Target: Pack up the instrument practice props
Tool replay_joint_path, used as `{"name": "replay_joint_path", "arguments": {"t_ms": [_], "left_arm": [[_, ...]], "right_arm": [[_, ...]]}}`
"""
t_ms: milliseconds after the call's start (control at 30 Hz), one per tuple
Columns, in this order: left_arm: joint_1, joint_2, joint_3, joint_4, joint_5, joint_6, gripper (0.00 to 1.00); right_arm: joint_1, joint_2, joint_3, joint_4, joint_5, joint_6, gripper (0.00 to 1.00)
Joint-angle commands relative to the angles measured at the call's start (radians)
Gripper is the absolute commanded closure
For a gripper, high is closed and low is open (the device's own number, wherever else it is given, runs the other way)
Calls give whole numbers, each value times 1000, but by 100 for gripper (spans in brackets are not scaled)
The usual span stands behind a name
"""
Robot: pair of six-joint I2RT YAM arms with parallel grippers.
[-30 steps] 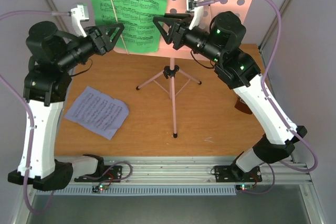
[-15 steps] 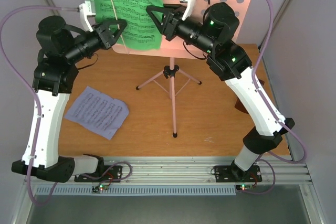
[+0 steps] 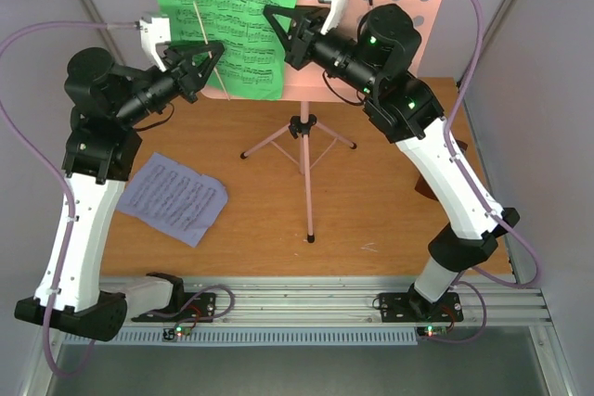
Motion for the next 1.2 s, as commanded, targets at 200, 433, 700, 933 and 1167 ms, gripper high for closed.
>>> {"name": "replay_joint_path", "arguments": {"t_ms": [200, 433, 700, 933, 1167], "left_arm": [[-1, -7, -26, 84, 11, 58, 100], [-1, 1, -2, 31, -43, 44, 100], [-1, 12, -2, 13, -69, 22, 67], [1, -49, -47, 26, -105, 14, 31], [1, -223, -178, -27, -205, 22, 6]], "right_arm": [[-3, -73, -40, 1, 105, -23, 99], [-3, -206, -127, 23, 81, -34, 99], [-3, -507, -334, 16, 120, -94, 99], [-2, -725, -461, -127, 148, -124, 99], [-3, -927, -603, -240, 89, -85, 99]]}}
